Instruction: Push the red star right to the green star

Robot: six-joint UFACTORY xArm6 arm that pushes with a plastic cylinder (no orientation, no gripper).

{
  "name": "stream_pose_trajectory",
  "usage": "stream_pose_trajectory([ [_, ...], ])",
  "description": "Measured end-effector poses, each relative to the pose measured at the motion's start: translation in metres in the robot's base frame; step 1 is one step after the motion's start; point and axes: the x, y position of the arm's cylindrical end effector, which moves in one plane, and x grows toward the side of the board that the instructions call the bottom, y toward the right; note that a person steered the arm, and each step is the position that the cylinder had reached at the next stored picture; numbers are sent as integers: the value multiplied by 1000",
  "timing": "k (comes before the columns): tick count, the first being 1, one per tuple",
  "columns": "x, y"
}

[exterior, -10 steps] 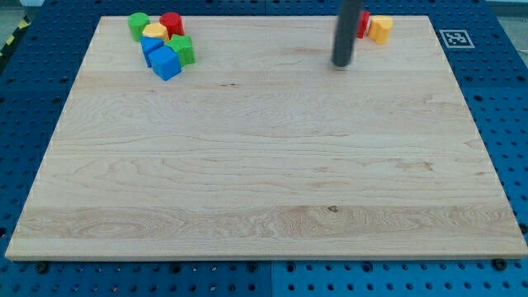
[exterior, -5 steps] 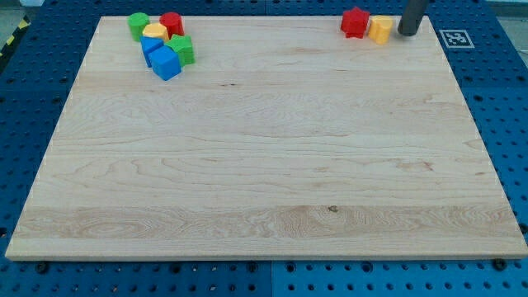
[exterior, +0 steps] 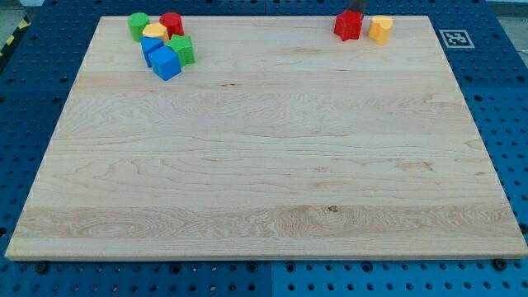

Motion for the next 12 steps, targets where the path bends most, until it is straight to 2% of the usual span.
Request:
stream_pose_trajectory([
  [1,1,0],
  [4,68,6],
  [6,71,-4],
  [12,75,-100],
])
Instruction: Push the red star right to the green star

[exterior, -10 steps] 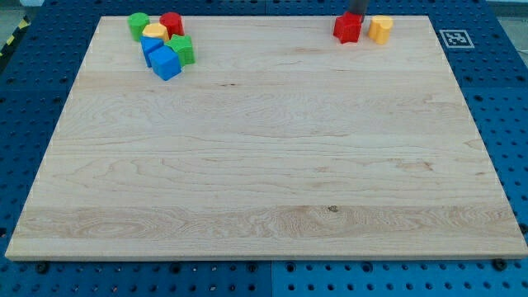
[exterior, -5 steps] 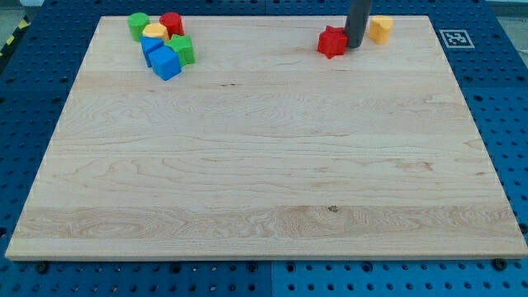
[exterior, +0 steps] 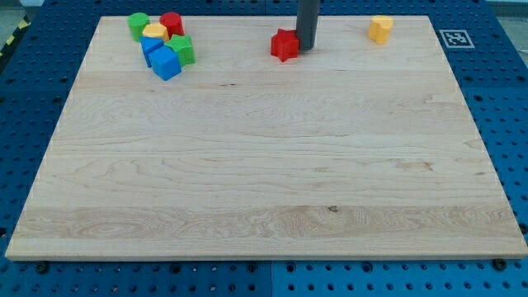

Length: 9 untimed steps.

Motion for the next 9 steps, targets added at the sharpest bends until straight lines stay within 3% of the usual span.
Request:
stream_pose_trajectory([
  [7,25,-123],
  [9,27,-126],
])
